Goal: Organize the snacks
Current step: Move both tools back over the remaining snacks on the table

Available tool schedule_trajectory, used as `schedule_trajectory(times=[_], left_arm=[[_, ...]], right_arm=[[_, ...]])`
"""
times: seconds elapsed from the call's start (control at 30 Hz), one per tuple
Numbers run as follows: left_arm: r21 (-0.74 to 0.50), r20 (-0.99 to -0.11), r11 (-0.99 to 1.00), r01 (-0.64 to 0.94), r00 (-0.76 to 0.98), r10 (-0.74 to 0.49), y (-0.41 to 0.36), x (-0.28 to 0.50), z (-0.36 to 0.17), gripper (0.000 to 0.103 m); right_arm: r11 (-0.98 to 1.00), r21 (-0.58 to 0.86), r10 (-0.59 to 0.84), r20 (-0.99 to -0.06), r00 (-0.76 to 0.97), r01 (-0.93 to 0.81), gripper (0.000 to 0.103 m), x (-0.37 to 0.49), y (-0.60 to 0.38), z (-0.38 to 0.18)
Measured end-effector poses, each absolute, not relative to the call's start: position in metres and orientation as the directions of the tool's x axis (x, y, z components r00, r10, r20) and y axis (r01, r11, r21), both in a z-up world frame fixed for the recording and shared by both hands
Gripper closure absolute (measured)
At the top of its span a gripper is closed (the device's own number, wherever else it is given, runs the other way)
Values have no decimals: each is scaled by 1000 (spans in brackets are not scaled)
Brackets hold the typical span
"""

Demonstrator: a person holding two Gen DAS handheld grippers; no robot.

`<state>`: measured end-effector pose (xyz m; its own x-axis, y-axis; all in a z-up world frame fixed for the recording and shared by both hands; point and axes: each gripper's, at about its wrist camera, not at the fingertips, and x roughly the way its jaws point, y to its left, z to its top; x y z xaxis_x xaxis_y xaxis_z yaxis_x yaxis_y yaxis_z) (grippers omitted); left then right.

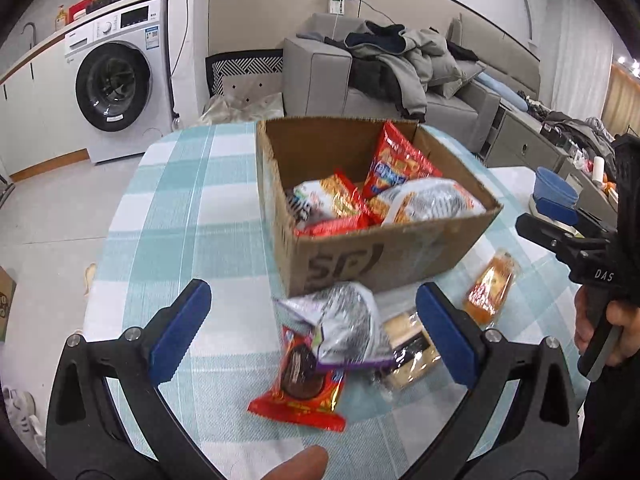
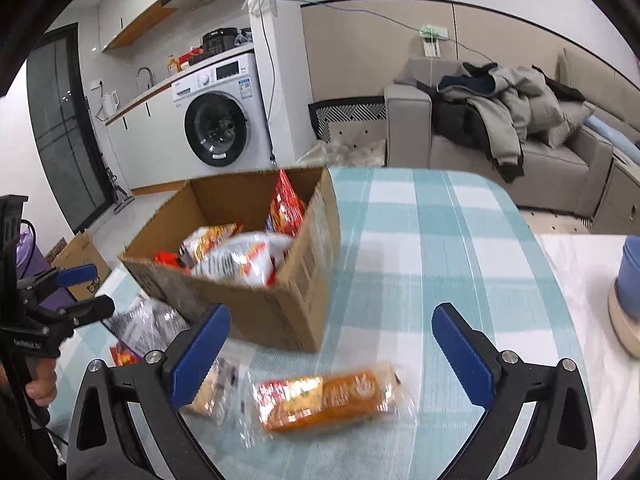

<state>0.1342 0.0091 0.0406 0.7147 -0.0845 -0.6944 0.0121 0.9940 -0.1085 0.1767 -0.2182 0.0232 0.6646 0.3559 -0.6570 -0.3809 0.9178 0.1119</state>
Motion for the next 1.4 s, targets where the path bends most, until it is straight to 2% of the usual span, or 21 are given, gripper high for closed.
schedule_trajectory(times=[0.23, 0.83, 1.2, 1.4], left_arm=[[-84, -718, 996, 18, 692, -73, 5, 125, 25, 1], [-42, -784, 999, 7, 619, -37, 10, 113, -16, 1], [-50, -810, 999, -12, 586, -33, 19, 117, -31, 1], [-62, -815, 998, -24, 578, -37, 24, 120, -35, 1]], right_arm=[[923, 134, 342, -717, 608, -362, 0, 168, -225, -1], [883, 255, 433, -767, 474, -393, 1, 154, -216, -36], [898, 263, 410, -789, 457, -351, 1, 184, -200, -46], [916, 205, 358, -802, 477, -344, 1, 194, -183, -51]])
